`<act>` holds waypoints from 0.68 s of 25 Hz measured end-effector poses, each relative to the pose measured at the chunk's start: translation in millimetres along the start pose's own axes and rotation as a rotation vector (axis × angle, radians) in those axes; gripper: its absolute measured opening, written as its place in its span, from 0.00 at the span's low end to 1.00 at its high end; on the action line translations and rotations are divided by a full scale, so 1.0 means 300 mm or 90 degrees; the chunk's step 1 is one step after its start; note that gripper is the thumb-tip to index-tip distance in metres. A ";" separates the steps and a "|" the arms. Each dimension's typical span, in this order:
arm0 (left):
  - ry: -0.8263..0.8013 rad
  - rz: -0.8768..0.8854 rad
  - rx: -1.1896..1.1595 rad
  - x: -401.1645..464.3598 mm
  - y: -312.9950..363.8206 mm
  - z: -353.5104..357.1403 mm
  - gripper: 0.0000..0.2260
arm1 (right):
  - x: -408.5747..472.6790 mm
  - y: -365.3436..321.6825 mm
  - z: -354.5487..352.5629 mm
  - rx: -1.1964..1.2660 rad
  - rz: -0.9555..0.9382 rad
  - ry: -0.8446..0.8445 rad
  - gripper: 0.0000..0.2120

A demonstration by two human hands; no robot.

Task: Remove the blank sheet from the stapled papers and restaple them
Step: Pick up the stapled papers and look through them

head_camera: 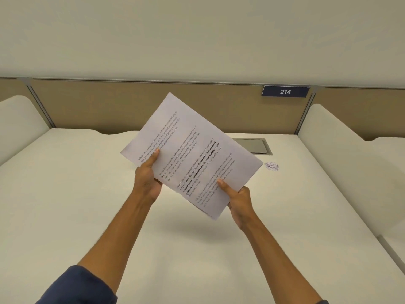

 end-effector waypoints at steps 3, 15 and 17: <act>-0.044 -0.001 0.082 0.025 0.058 -0.061 0.17 | 0.010 -0.032 -0.066 -0.074 -0.032 0.050 0.11; -0.161 -0.006 0.470 0.021 -0.002 -0.157 0.06 | 0.026 -0.024 -0.120 -0.227 -0.065 0.081 0.04; -0.118 -0.005 0.449 0.008 -0.030 -0.174 0.05 | 0.022 -0.002 -0.110 -0.226 -0.066 0.084 0.06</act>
Point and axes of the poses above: each hand's wrist, its own x-axis towards the middle knuckle, its own z-axis out of the palm, y = z × x, the point moved 1 cm from there along x, towards the middle knuckle, and after that the axes turned 11 degrees about z, right-handed, at the moved point
